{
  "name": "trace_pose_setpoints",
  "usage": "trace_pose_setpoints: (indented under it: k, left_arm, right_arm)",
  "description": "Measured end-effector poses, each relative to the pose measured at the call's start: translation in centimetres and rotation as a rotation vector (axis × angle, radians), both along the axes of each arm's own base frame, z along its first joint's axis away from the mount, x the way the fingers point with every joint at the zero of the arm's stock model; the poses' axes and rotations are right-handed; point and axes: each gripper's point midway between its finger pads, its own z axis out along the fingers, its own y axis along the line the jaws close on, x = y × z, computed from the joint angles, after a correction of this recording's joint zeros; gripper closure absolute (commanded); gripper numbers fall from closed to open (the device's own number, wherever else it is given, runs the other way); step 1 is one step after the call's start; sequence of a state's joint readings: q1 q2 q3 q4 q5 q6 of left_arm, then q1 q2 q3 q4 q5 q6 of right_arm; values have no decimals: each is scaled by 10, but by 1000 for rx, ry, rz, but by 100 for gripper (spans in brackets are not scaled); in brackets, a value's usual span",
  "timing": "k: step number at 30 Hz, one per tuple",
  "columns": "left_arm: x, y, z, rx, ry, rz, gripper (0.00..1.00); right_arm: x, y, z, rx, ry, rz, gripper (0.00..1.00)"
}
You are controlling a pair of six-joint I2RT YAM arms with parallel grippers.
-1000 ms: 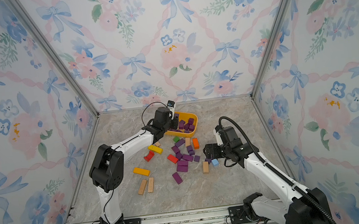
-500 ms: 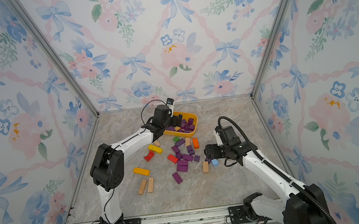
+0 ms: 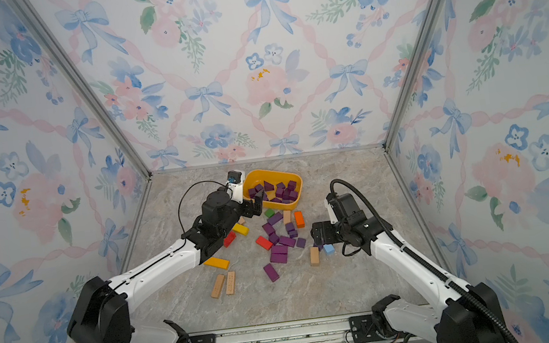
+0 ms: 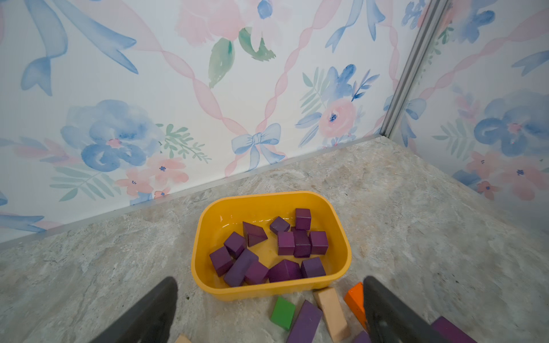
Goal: Pick purple bricks into the storage bin
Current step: Place the building block in the storage box, then pick up the building block from the center of the board.
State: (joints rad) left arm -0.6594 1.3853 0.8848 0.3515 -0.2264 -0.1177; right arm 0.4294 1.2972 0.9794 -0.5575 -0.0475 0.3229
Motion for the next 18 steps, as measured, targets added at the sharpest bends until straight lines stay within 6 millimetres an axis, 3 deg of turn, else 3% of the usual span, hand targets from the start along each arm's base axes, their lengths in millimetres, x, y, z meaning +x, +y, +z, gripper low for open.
trace_pose_setpoints:
  k: [11,14,18]
  left_arm:
    - [-68,21,-66,30,76,-81,2]
    - [-79,23,-75,32,83,-100,2]
    - [-84,27,-86,38,91,-103,2]
  right_arm:
    - [2,15,-33,-112,75,60,16]
    - [4,18,-37,-145,78,72,23]
    - [8,21,-48,-182,98,74,24]
